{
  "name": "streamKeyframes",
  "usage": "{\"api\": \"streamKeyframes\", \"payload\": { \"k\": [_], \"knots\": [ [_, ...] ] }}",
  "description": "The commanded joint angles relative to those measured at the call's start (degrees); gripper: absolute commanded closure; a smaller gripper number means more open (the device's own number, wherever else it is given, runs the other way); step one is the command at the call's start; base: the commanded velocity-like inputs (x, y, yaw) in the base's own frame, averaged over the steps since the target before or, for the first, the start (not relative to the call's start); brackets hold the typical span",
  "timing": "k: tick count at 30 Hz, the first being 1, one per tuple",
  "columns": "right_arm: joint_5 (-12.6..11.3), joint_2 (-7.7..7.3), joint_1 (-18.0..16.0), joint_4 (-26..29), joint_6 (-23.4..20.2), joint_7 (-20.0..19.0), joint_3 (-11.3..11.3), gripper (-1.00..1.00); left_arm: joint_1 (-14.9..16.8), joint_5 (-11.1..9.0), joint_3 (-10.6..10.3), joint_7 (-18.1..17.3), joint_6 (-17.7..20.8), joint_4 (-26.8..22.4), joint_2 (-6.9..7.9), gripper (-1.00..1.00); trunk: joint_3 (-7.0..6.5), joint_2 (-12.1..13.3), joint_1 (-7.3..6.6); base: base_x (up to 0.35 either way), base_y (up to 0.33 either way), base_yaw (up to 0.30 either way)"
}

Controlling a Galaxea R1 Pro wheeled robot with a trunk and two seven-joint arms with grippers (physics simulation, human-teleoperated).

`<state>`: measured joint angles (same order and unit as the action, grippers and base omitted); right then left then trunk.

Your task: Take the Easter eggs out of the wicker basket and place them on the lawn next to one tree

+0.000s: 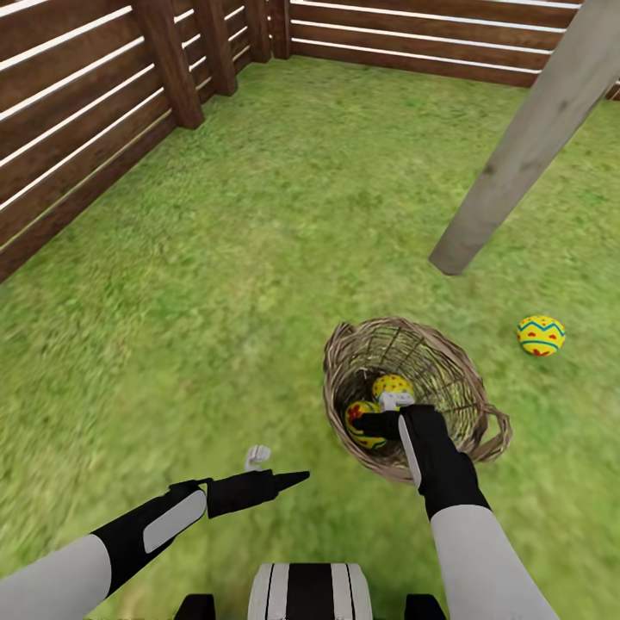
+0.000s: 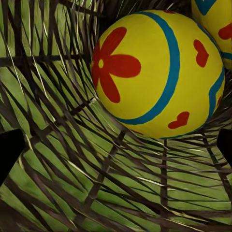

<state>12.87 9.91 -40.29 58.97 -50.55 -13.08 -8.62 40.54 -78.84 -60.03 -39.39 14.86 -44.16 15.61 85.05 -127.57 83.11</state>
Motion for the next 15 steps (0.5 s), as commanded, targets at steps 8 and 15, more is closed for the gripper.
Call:
{"api": "streamKeyframes", "payload": {
  "k": [8, 15],
  "knots": [
    [0.6, 0.03, -0.1, 0.1, -0.5, -0.7, -0.2, -1.0, 0.1, -0.6, -0.2, 0.1, 0.4, 0.1, -0.03, -1.0, 0.82, -0.4, 0.22, 0.0, 0.0, 0.056],
    [0.7, 0.02, -1.0, 0.2, -1.4, -0.7, -0.3, -1.0, 0.1, -0.6, -0.3, 0.0, 0.4, 0.3, 0.04, -1.0, 0.88, -0.4, 0.22, 0.098, -0.023, 0.005]
  ]
}}
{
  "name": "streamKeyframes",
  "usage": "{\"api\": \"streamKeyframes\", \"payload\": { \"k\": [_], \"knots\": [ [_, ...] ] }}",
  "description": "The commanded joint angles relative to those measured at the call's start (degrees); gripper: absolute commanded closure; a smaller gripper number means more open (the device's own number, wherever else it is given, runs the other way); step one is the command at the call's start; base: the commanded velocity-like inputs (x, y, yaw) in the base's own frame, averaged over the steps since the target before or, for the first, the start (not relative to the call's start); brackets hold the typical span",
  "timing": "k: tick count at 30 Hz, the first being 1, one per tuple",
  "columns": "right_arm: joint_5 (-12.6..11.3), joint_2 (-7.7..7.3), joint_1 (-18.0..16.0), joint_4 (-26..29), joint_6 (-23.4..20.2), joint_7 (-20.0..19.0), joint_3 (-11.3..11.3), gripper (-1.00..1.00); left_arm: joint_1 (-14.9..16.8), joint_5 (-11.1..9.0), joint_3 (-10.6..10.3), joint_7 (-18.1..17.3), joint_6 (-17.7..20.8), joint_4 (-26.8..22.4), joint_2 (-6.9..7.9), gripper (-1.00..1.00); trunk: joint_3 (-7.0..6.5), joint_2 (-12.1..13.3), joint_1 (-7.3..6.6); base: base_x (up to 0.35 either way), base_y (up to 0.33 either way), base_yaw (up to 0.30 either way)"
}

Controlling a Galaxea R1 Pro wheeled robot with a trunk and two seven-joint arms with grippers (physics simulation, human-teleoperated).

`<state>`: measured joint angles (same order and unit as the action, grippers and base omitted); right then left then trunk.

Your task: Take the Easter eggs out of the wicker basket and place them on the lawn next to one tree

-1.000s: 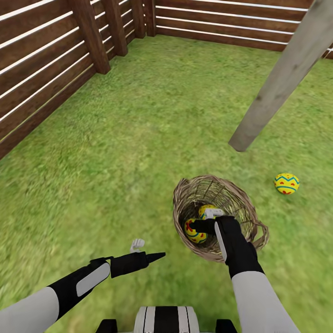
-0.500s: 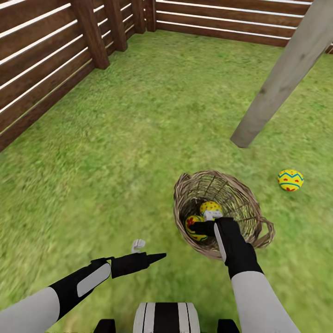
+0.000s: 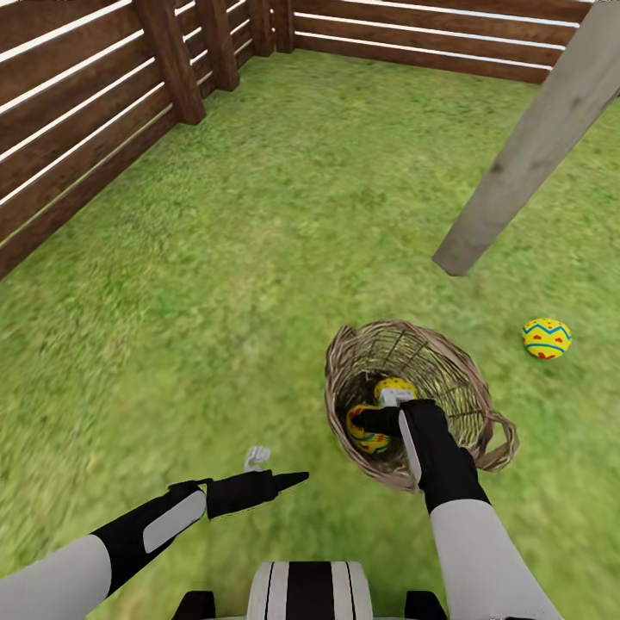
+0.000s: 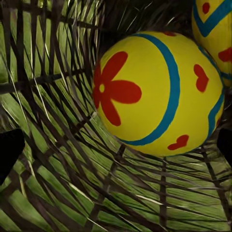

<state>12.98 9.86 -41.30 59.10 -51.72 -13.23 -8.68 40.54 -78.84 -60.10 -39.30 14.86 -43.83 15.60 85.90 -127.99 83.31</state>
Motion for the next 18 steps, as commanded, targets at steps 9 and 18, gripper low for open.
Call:
{"api": "streamKeyframes", "payload": {
  "k": [9, 18],
  "knots": [
    [0.6, -0.01, -0.3, -0.5, -1.3, -0.4, -0.2, -1.0, 0.1, -0.6, -0.2, -0.1, 0.4, 0.0, -0.04, -1.0, 0.03, 0.0, 0.02, 0.166, -0.058, 0.0],
    [0.6, -0.18, -0.3, -4.4, -0.1, -0.4, -0.1, -1.0, 0.1, -0.6, -0.2, -0.2, 0.4, 0.0, 0.13, -1.0, 0.03, 0.0, 0.02, 0.002, -0.001, 0.0]
  ]
}}
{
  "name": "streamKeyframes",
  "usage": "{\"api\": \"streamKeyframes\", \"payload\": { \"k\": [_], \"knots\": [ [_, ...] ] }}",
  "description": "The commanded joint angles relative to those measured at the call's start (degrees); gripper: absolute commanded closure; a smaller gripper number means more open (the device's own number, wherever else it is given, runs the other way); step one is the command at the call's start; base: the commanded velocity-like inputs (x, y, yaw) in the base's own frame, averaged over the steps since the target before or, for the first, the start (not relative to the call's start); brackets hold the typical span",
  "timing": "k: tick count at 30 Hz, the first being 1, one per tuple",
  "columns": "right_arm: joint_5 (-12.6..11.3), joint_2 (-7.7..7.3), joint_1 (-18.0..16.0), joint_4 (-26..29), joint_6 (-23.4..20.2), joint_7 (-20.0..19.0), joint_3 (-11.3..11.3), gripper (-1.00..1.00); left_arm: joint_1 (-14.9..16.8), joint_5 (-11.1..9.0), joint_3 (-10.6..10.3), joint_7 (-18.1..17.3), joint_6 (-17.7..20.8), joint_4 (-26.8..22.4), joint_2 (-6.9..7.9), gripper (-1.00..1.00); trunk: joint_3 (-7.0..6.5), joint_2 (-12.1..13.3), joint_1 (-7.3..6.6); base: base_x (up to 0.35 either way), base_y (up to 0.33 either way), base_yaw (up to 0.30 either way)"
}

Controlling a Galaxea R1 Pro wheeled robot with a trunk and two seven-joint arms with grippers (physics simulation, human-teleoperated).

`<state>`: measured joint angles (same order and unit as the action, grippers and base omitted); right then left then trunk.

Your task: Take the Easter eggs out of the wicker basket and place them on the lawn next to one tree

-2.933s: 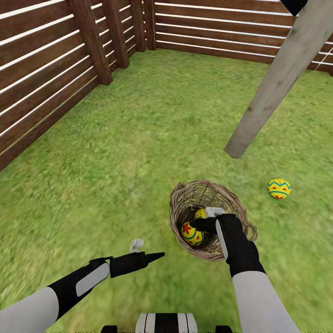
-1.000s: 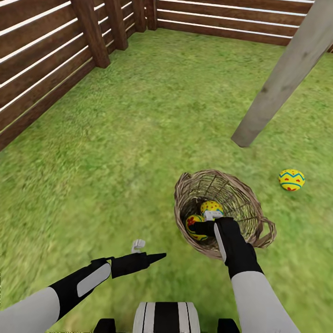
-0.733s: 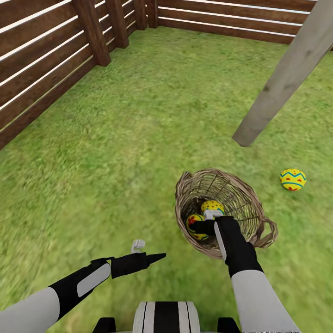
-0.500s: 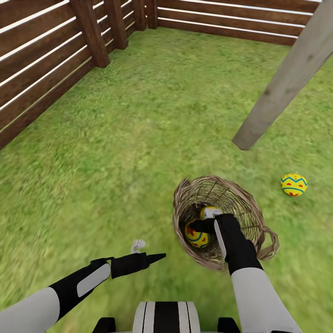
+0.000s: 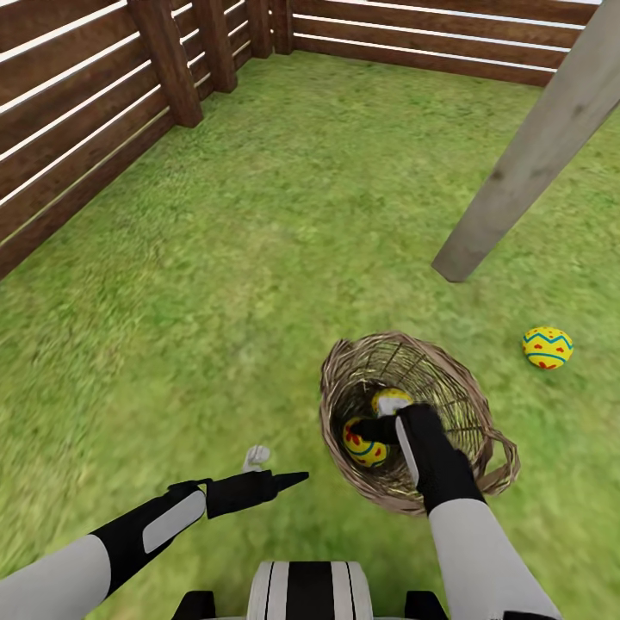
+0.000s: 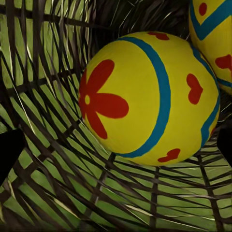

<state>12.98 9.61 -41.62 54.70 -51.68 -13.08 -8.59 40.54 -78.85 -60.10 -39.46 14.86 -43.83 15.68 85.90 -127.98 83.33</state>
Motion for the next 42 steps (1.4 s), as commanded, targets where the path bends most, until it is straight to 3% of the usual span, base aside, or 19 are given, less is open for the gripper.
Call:
{"api": "streamKeyframes", "payload": {
  "k": [1, 5, 19, 28, 35, 38, 40, 42],
  "knots": [
    [0.6, 0.07, 0.0, -0.5, 0.5, -0.5, -0.2, -1.0, 0.1, -0.6, -0.2, -0.1, 0.5, 0.0, 0.05, -1.0, 0.03, 0.0, -0.01, 0.0, 0.0, 0.0],
    [0.7, 0.06, 0.0, -1.8, 4.2, -0.5, -0.3, -1.0, 0.1, -0.6, -0.2, -0.2, 0.4, 0.0, 0.12, -1.0, 0.03, 0.0, -0.01, 0.0, 0.0, 0.0],
    [0.9, 0.06, 0.0, -1.9, 7.1, -0.1, -0.2, -1.0, 0.1, -0.6, -0.2, -0.4, 0.5, -0.1, 0.31, -1.0, 0.03, 0.0, -0.01, 0.0, 0.0, 0.0],
    [0.3, 0.39, -0.1, -2.0, 8.1, 4.5, -0.5, -1.0, 0.1, -0.6, -0.2, -0.4, 0.5, -0.1, 0.32, -1.0, 0.03, 0.0, -0.01, 0.0, 0.0, 0.0],
    [0.1, 0.39, -0.4, -1.9, 8.2, 5.4, -0.5, -1.0, 0.1, -0.6, 0.0, -0.4, 0.9, 0.0, 0.2, -1.0, 0.03, 0.0, -0.01, 0.0, 0.014, 0.0],
    [0.1, 0.39, -0.4, -1.9, 8.1, 5.4, -1.5, -1.0, 0.1, -0.6, 0.0, -0.4, 1.0, -0.1, 0.1, -1.0, 0.03, 0.0, -0.01, 0.0, 0.22, 0.0],
    [0.1, 0.39, -0.4, -2.3, 7.9, 5.5, -4.2, -1.0, 0.1, -0.6, 0.0, -0.4, 1.0, 0.0, 0.06, -1.0, 0.03, 0.0, -0.01, 0.0, 0.207, 0.0],
    [0.1, 0.39, -0.4, -2.4, 7.5, 5.5, -5.5, -1.0, 0.1, -0.6, -0.1, -0.4, 1.0, 0.0, 0.05, -1.0, 0.03, 0.0, -0.01, 0.0, 0.081, 0.0]
  ]
}}
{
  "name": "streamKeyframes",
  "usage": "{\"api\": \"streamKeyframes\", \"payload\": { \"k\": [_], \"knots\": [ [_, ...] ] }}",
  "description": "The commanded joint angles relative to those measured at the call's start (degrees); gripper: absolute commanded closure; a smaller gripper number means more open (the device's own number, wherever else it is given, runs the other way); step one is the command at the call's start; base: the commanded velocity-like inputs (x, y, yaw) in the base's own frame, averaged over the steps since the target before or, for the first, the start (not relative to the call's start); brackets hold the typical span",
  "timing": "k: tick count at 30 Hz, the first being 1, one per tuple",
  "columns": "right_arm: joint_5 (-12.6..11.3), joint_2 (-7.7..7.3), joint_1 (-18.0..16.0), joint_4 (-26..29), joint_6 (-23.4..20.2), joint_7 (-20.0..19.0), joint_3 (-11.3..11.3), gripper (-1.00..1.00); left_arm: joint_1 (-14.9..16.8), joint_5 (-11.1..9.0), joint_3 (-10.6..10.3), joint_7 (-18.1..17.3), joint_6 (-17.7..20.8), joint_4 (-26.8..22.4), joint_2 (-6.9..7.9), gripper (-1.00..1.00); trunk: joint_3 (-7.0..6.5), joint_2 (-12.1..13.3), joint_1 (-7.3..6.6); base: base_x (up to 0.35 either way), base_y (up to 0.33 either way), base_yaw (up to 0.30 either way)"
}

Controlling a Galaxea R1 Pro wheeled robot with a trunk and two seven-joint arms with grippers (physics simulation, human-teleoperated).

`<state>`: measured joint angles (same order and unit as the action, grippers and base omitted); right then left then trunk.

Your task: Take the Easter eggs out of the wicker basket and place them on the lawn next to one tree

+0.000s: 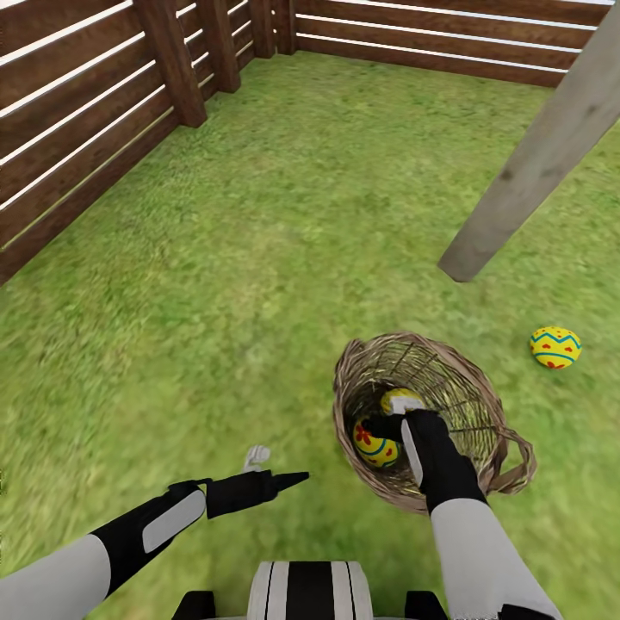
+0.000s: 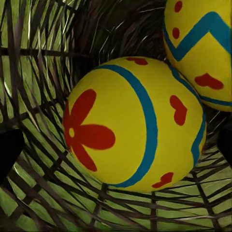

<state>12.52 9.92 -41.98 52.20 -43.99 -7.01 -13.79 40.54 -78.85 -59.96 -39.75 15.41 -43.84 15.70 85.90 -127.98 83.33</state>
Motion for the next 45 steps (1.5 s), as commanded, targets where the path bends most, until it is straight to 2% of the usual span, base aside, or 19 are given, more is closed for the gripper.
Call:
{"api": "streamKeyframes", "payload": {
  "k": [1, 2, 4, 5, 7, 8, 11, 13, 16, 25, 32, 38, 45],
  "knots": [
    [0.6, 0.08, 0.0, 0.0, -0.7, -0.5, -1.0, -1.0, 0.1, -0.6, -0.2, 0.0, 0.4, 0.0, 0.04, -1.0, 0.03, 0.0, -0.01, 0.0, 0.04, 0.0],
    [0.1, 0.08, 0.0, -0.1, -1.5, -0.5, -2.2, -1.0, 0.1, -0.6, -0.2, 0.0, 0.4, 0.0, 0.04, -1.0, 0.03, 0.0, -0.01, 0.0, 0.026, 0.0],
    [-3.0, 0.08, 0.0, -0.3, -3.5, -0.5, -4.2, -1.0, 0.1, -0.6, -0.3, 0.0, 0.4, 0.0, 0.04, -1.0, 0.03, 0.0, -0.01, 0.0, 0.014, 0.0],
    [-5.4, 0.08, 0.0, -0.3, -4.4, -0.5, -4.9, -1.0, 0.1, -0.6, -0.3, 0.0, 0.4, 0.0, 0.04, -1.0, 0.03, 0.0, -0.01, 0.0, 0.007, 0.0],
    [-11.7, 0.08, 0.0, -0.6, -5.5, 0.8, -6.4, -1.0, 0.1, -0.6, -0.3, 0.0, 0.4, 0.0, 0.1, -1.0, 0.03, 0.0, -0.01, 0.0, 0.003, 0.0],
    [-13.4, 0.08, 0.0, -0.6, -5.7, 2.8, -7.0, -1.0, 0.1, -0.6, -0.3, 0.0, 0.4, 0.0, 0.11, -1.0, 0.03, 0.0, -0.01, 0.0, 0.0, 0.0],
    [-16.1, 0.08, 0.0, -0.7, -5.7, 8.1, -9.5, -1.0, 0.1, -0.6, -0.3, 0.0, 0.4, 0.0, 0.12, -1.0, 0.03, 0.0, -0.01, 0.0, 0.0, 0.0],
    [-18.0, 0.08, 0.0, -0.8, -5.7, 9.1, -11.2, -1.0, 0.1, -0.7, -0.3, 0.0, 0.4, 0.0, 0.12, -1.0, 0.03, 0.0, -0.01, 0.0, 0.0, 0.0],
    [-18.0, 0.08, 0.1, -0.7, -5.8, 9.0, -11.3, -1.0, -0.9, -1.0, 0.0, -0.2, 0.5, -0.5, -0.86, -1.0, 0.03, 0.0, -0.01, 0.0, 0.0, 0.0],
    [-18.2, 0.08, 0.1, -0.6, -5.1, 9.0, -10.8, -1.0, -1.2, -1.0, 0.0, 0.0, 0.5, -0.1, -3.6, -1.0, 0.03, 0.0, -0.01, 0.0, 0.0, 0.0],
    [-18.3, 0.02, 0.0, -0.2, -5.1, 9.0, -10.8, -1.0, -1.3, -1.0, 0.0, -0.1, 0.6, 0.0, -3.96, -1.0, -0.01, 0.0, -0.01, 0.055, 0.11, -0.025],
    [-18.3, 0.01, 0.1, -0.3, -5.0, 9.0, -10.8, -1.0, -1.3, -1.0, 0.0, -0.1, 0.5, -0.1, -3.92, -1.0, -0.26, 0.0, -0.01, 0.12, 0.221, -0.21],
    [-18.3, 0.04, 0.1, -0.3, -5.0, 9.0, -10.8, -1.0, -1.3, -0.9, 0.0, -0.1, 0.3, -0.1, -3.95, -1.0, -0.49, 0.0, -0.01, 0.014, 0.026, -0.17]
  ]
}}
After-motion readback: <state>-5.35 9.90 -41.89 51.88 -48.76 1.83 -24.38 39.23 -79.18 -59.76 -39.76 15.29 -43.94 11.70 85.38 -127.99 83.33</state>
